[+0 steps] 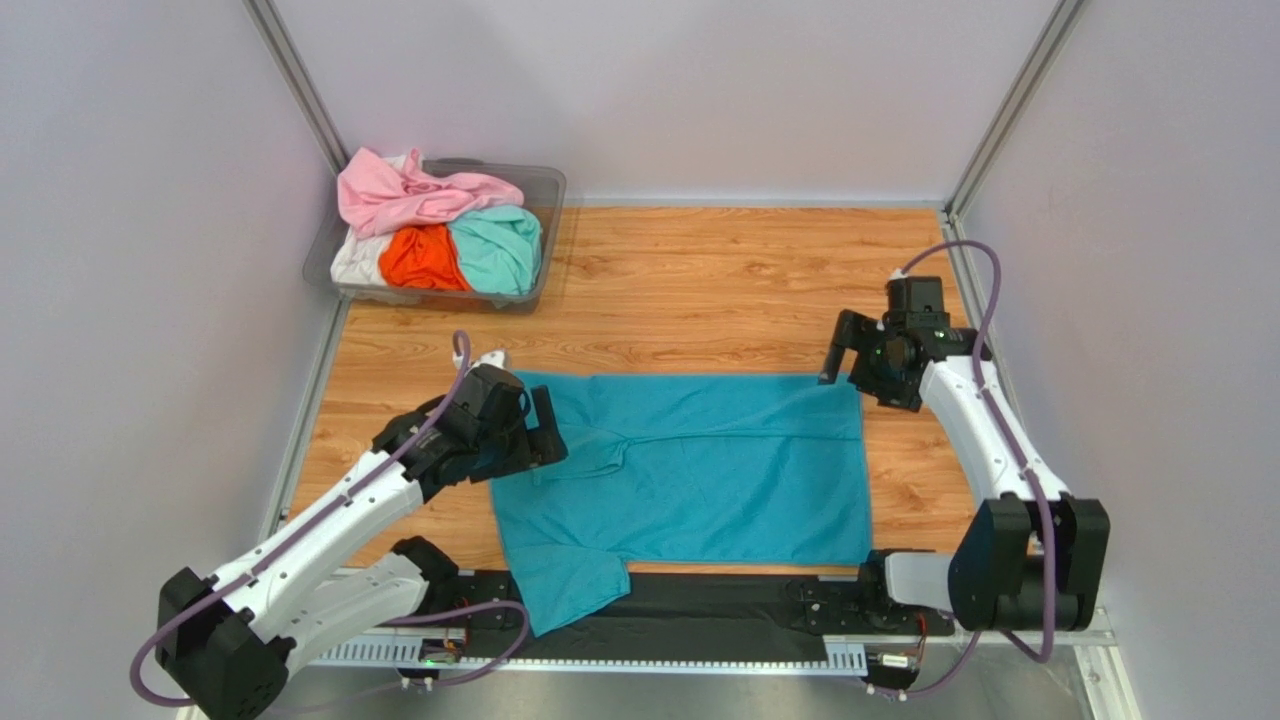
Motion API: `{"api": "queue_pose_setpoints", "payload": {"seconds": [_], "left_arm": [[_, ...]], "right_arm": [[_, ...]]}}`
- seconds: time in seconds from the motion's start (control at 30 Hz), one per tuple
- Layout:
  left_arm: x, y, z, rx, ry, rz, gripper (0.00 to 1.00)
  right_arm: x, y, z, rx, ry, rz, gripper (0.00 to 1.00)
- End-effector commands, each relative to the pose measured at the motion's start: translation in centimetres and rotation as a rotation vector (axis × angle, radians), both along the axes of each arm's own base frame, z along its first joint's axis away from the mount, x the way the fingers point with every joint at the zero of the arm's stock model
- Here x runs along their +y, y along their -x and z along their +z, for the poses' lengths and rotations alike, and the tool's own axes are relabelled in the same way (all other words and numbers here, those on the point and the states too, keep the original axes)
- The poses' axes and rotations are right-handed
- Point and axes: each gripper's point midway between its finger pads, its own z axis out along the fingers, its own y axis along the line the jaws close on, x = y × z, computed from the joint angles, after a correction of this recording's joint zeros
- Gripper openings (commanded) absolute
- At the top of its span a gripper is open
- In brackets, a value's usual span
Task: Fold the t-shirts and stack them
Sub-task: Fold the tshirt
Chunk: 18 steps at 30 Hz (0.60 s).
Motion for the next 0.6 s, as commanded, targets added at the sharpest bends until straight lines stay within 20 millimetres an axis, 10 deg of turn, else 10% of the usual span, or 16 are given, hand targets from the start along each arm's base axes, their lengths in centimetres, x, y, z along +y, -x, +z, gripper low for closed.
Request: {"api": "queue_pose_setpoints", "payload": {"seconds": [0.0, 0.23, 0.57], "left_arm": [[0.7, -2.6, 2.7, -0.103, -0.07, 0.009, 1.0], [-1.5, -8.5, 3.2, -0.128, 0.041, -0.062, 1.0], [-2.3, -12.8, -1.3, -0.108, 0.128, -0.053, 1.0]], "right_arm": [[6.4, -0.2, 3.9, -0.131, -0.088, 0.231, 1.0], [22.9, 4.2, 3.9, -0.169, -0.338, 0.657, 1.0], [34.1, 6.7, -2.4, 0.026, -0.335, 0.811, 0.86]]}}
